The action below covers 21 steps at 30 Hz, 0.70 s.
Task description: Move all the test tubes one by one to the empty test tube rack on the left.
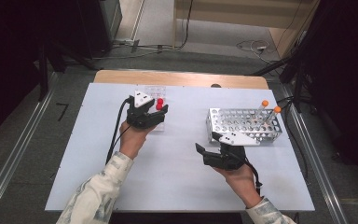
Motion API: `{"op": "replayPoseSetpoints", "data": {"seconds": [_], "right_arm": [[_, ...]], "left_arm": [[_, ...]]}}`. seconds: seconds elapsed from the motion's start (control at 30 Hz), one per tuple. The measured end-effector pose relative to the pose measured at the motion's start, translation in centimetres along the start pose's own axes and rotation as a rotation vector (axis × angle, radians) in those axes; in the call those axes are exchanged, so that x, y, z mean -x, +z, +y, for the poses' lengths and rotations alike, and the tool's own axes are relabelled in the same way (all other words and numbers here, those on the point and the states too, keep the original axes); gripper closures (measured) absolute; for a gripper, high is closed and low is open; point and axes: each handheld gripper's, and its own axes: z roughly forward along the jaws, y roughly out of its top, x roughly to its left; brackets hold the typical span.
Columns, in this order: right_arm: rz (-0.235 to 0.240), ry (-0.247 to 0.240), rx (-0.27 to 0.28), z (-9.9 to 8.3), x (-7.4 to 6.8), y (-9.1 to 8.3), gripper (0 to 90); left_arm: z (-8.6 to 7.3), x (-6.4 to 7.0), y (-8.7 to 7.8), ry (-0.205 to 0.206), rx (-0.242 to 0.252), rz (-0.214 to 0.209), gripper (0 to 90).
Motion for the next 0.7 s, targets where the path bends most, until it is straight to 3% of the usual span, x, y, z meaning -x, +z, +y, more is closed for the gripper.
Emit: {"op": "replayPoseSetpoints", "data": {"seconds": [0.1,0.23,0.5,0.7], "right_arm": [[-0.005,0.002,0.001,0.0,0.1,0.0,25.7],[-0.013,0.006,0.001,-0.1,0.4,-0.2,25.7],[-0.062,0.036,0.007,-0.7,2.3,-1.3,25.7],[-0.137,0.074,0.015,-1.7,4.8,-2.9,25.8]], "left_arm": [[-0.2,0.3,-0.5,-0.006,-0.032,-0.017,26.8],[-0.6,0.5,-1.4,-0.031,-0.028,-0.031,17.9],[-1.5,0.4,-3.0,-0.052,-0.03,-0.044,12.5],[-2.1,0.7,-4.0,-0.044,-0.035,-0.048,12.6]]}}
